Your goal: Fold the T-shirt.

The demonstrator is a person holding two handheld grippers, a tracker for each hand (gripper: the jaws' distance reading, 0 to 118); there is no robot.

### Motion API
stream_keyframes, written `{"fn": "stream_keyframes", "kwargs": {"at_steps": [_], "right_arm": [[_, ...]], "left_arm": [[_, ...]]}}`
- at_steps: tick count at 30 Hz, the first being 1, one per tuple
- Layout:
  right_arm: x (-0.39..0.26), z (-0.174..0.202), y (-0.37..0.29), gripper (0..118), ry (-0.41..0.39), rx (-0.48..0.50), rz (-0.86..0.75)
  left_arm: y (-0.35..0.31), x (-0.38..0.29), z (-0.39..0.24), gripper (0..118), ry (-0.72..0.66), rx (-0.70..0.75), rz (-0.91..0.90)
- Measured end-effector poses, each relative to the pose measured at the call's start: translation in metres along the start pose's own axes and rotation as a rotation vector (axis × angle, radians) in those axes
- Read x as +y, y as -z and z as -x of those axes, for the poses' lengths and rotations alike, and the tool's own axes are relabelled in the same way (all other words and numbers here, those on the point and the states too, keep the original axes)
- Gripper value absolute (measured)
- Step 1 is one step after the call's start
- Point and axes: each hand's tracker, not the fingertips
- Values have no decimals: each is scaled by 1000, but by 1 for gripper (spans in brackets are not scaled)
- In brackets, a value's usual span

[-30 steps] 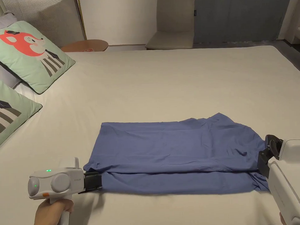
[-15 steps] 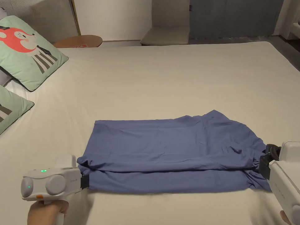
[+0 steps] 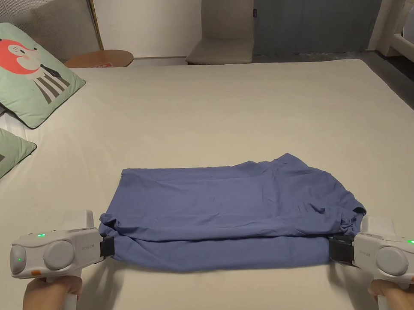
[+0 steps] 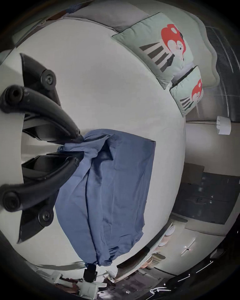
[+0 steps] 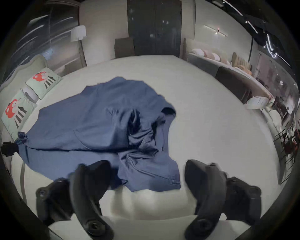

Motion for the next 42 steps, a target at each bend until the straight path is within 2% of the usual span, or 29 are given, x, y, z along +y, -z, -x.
{"fn": "stream_keyframes", "kwargs": {"at_steps": [2, 4, 5, 9, 21, 30, 33, 37, 39, 42], "right_arm": [[-3, -2, 10, 59, 24, 40, 13], [-6, 0, 9, 29, 7, 47, 5], [-7, 0, 5, 19, 7, 48, -17], [-7, -1, -17, 17, -8, 51, -70], [-49, -16, -95, 17, 22, 69, -140], [-119, -26, -97, 17, 71, 63, -54], [-128, -25, -84, 17, 77, 50, -25], [-135, -24, -82, 18, 77, 38, -36], [-129, -17, -95, 27, 76, 34, -30], [-117, -6, -113, 83, 34, -9, -97]], "left_arm": [[-3, -3, 1, 6, -7, -2, -2], [-2, -3, 4, 6, -15, 0, -1], [-3, -5, 5, 6, -20, 1, -2], [-6, -10, 12, 6, -35, 3, -5], [-62, -73, 29, 6, -101, -25, -13], [-70, -127, 38, 6, -69, 15, 39], [-51, -136, 45, 6, -80, 26, 86], [-46, -141, 48, 9, -113, 30, 62], [-49, -138, 48, 22, -128, 28, 64], [-58, -127, 46, 90, -170, -4, 55]]}}
